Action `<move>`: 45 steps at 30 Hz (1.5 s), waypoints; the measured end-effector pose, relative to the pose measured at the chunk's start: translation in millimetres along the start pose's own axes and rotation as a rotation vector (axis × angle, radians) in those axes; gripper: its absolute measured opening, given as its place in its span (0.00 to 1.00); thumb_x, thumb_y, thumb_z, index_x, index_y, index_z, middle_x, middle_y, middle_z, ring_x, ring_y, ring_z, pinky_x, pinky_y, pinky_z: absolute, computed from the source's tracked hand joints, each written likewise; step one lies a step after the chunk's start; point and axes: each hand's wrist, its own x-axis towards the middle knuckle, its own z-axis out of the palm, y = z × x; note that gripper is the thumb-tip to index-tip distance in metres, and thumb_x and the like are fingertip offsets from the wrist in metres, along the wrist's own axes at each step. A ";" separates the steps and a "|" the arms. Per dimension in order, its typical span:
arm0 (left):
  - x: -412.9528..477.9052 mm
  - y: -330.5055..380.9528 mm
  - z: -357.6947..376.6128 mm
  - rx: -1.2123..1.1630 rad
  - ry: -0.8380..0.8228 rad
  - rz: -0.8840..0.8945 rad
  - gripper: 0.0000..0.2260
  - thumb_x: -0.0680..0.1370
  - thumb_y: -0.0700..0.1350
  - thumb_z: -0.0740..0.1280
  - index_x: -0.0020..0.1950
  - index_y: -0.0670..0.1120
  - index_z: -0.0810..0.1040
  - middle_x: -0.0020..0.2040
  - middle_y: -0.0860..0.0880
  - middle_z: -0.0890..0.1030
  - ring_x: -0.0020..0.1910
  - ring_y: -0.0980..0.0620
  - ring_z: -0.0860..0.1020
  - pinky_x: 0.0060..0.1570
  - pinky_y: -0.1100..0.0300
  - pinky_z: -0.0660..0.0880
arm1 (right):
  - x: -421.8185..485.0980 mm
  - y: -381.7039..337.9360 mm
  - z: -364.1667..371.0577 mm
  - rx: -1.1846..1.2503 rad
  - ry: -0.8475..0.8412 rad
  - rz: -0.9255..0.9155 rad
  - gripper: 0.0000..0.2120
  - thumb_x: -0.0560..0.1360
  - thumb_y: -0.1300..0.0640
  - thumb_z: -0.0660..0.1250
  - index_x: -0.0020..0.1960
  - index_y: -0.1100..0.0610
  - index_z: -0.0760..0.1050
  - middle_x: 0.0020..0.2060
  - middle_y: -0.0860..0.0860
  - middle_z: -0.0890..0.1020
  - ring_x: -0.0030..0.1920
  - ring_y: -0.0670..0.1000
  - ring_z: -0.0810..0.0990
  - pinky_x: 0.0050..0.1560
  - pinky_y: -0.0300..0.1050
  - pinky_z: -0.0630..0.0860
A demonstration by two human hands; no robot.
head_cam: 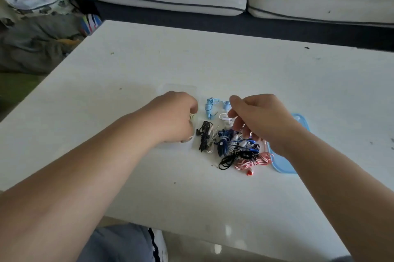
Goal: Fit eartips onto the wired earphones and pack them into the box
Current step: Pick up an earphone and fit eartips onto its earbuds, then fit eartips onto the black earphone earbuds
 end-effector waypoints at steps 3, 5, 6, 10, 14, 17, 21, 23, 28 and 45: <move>0.3 23.2 3.0 0.023 0.115 0.114 0.15 0.77 0.39 0.66 0.62 0.49 0.80 0.60 0.48 0.79 0.55 0.45 0.79 0.54 0.52 0.79 | -0.5 13.6 -7.3 -0.090 -0.006 0.001 0.17 0.80 0.49 0.64 0.42 0.60 0.83 0.33 0.53 0.86 0.27 0.50 0.80 0.31 0.42 0.76; 4.9 38.2 8.2 0.040 0.082 0.174 0.18 0.77 0.36 0.66 0.64 0.51 0.79 0.60 0.47 0.79 0.57 0.45 0.79 0.54 0.51 0.78 | -1.2 24.7 -8.7 -0.152 -0.029 -0.004 0.16 0.79 0.51 0.64 0.43 0.62 0.81 0.36 0.56 0.86 0.31 0.53 0.82 0.36 0.46 0.77; 7.3 42.3 11.6 0.072 0.045 0.179 0.20 0.76 0.35 0.65 0.65 0.52 0.79 0.60 0.46 0.78 0.56 0.44 0.78 0.51 0.53 0.78 | -2.1 28.4 -7.7 -0.176 -0.045 -0.013 0.15 0.79 0.51 0.64 0.43 0.61 0.81 0.37 0.58 0.86 0.32 0.55 0.81 0.36 0.47 0.76; 17.8 54.9 32.3 0.340 -0.142 0.171 0.20 0.77 0.35 0.64 0.65 0.52 0.77 0.62 0.45 0.75 0.63 0.44 0.70 0.59 0.54 0.69 | -9.3 39.3 -10.4 -0.277 -0.122 -0.137 0.12 0.80 0.50 0.65 0.42 0.54 0.81 0.32 0.49 0.81 0.30 0.45 0.74 0.32 0.36 0.71; 28.8 49.5 42.7 0.425 -0.175 0.174 0.26 0.74 0.34 0.63 0.69 0.55 0.75 0.66 0.49 0.75 0.79 0.43 0.58 0.80 0.38 0.45 | -19.1 41.3 -11.0 -0.324 -0.183 -0.211 0.11 0.80 0.48 0.65 0.43 0.51 0.81 0.31 0.42 0.80 0.30 0.43 0.77 0.31 0.34 0.72; 32.6 43.4 45.4 0.398 -0.087 0.199 0.22 0.75 0.36 0.63 0.66 0.54 0.77 0.57 0.50 0.75 0.70 0.44 0.68 0.80 0.40 0.46 | -24.4 40.9 -12.4 -0.374 -0.246 -0.219 0.12 0.81 0.47 0.64 0.46 0.51 0.82 0.37 0.46 0.85 0.35 0.50 0.84 0.37 0.41 0.79; 30.5 37.4 35.9 0.189 0.002 0.209 0.22 0.74 0.32 0.63 0.61 0.54 0.78 0.52 0.52 0.74 0.56 0.47 0.73 0.74 0.49 0.62 | -26.1 38.7 -17.7 -0.344 -0.194 -0.226 0.12 0.80 0.47 0.65 0.45 0.52 0.82 0.38 0.47 0.85 0.38 0.52 0.84 0.43 0.48 0.81; 26.6 36.1 26.1 0.045 0.068 0.223 0.22 0.75 0.31 0.64 0.61 0.53 0.80 0.51 0.52 0.74 0.52 0.48 0.76 0.55 0.54 0.73 | -25.8 38.0 -18.7 -0.302 -0.141 -0.209 0.08 0.79 0.48 0.66 0.47 0.49 0.82 0.39 0.46 0.84 0.40 0.50 0.82 0.42 0.43 0.79; 9.0 44.1 -0.3 -0.315 0.300 0.222 0.17 0.76 0.37 0.70 0.60 0.55 0.81 0.52 0.57 0.78 0.45 0.61 0.77 0.46 0.70 0.73 | -25.7 36.0 -18.3 0.032 -0.076 -0.063 0.16 0.77 0.53 0.71 0.64 0.44 0.77 0.49 0.43 0.83 0.41 0.49 0.84 0.37 0.40 0.77; -0.3 105.1 -10.1 -1.411 -0.064 -0.030 0.21 0.74 0.26 0.58 0.55 0.43 0.85 0.49 0.45 0.85 0.41 0.52 0.82 0.40 0.61 0.78 | -39.1 47.6 -62.6 0.808 -0.224 -0.083 0.12 0.77 0.63 0.69 0.58 0.67 0.81 0.47 0.66 0.83 0.43 0.57 0.85 0.47 0.47 0.83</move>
